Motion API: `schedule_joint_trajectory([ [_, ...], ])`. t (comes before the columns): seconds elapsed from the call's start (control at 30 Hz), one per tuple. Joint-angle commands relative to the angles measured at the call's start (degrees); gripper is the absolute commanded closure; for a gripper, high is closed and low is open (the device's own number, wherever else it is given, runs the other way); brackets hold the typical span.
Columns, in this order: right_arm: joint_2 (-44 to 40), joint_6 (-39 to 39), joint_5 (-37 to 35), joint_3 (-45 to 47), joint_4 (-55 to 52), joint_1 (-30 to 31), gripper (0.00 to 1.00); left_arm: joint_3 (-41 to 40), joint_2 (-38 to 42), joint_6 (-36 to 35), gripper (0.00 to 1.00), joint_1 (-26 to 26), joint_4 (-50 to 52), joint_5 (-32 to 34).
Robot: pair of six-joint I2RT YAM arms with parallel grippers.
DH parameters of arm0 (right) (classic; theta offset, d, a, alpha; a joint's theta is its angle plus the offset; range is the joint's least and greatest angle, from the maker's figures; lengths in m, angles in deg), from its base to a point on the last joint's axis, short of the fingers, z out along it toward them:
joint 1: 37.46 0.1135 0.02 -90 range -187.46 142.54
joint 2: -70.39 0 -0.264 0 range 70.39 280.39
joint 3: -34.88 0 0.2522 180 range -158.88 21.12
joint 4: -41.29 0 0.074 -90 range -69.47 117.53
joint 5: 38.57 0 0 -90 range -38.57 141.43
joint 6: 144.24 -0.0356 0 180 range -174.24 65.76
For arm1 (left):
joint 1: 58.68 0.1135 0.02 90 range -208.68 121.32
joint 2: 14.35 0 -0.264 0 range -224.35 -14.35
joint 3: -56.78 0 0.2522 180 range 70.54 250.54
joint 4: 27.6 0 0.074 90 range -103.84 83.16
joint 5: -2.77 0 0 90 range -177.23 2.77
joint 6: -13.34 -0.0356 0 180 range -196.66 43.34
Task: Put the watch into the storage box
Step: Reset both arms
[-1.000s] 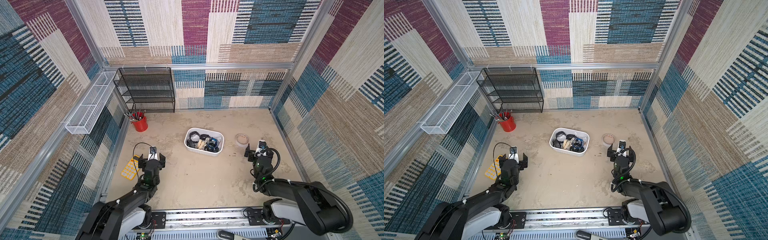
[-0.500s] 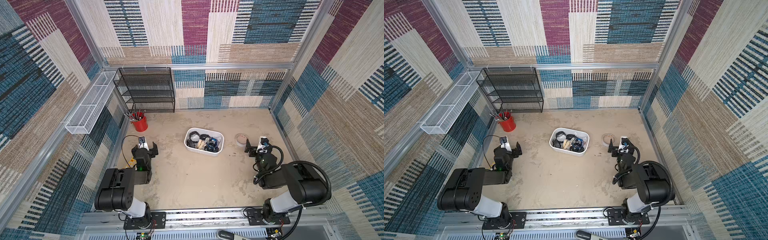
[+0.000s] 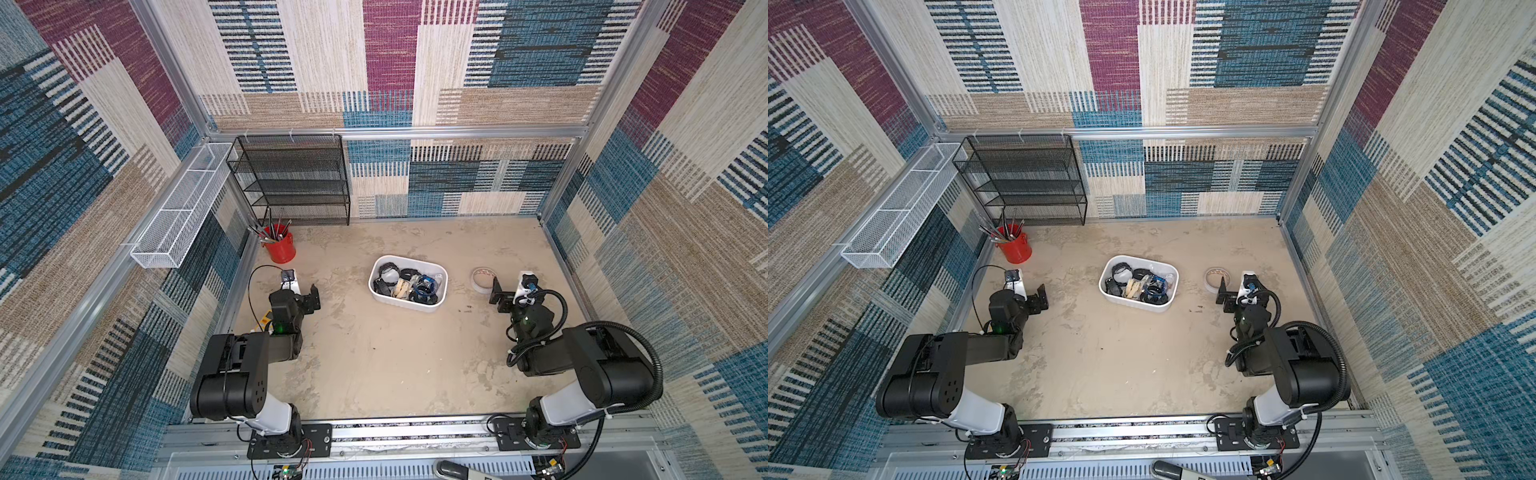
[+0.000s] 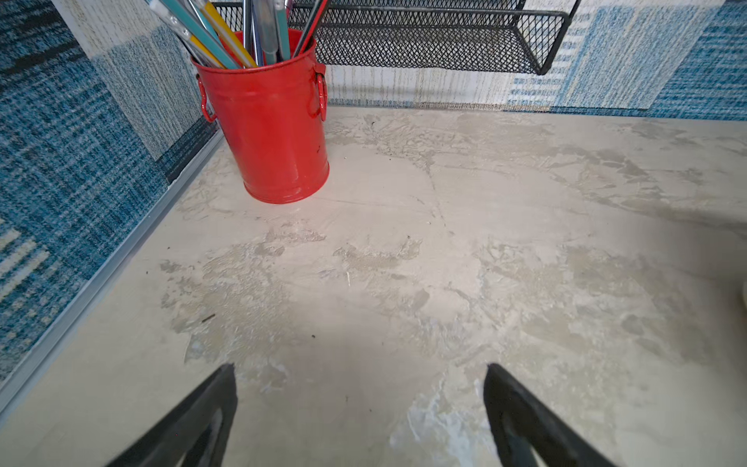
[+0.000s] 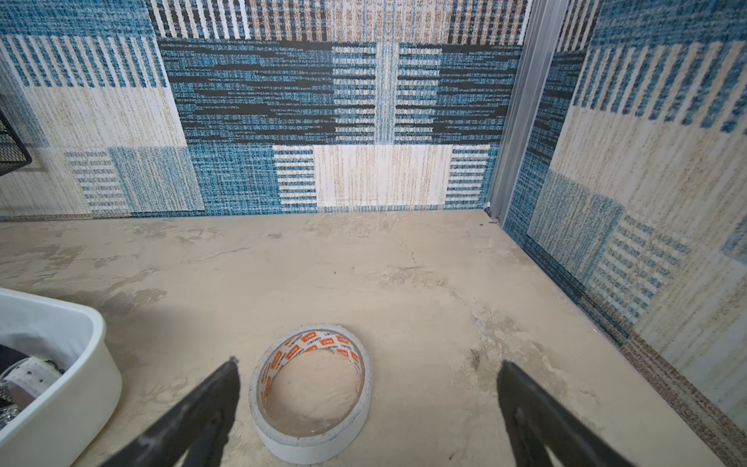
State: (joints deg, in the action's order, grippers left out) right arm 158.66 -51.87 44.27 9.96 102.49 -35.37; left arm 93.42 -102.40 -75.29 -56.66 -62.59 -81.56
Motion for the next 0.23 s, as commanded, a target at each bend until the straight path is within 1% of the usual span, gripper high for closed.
schedule_joint_trajectory([
  [0.0,-0.08,-1.23,3.14,-0.89,-1.05,-1.28,0.0,0.46,-0.06,0.66,0.03,0.01,-0.05,-0.59],
  [0.07,-0.27,-1.23,3.19,-0.66,-0.74,-1.28,0.01,0.42,-0.09,0.66,0.01,0.02,-0.08,-0.57],
  [0.2,-0.25,-1.15,3.16,-0.44,-0.29,-1.21,0.0,0.42,0.0,0.66,0.01,0.0,-0.03,-0.58],
])
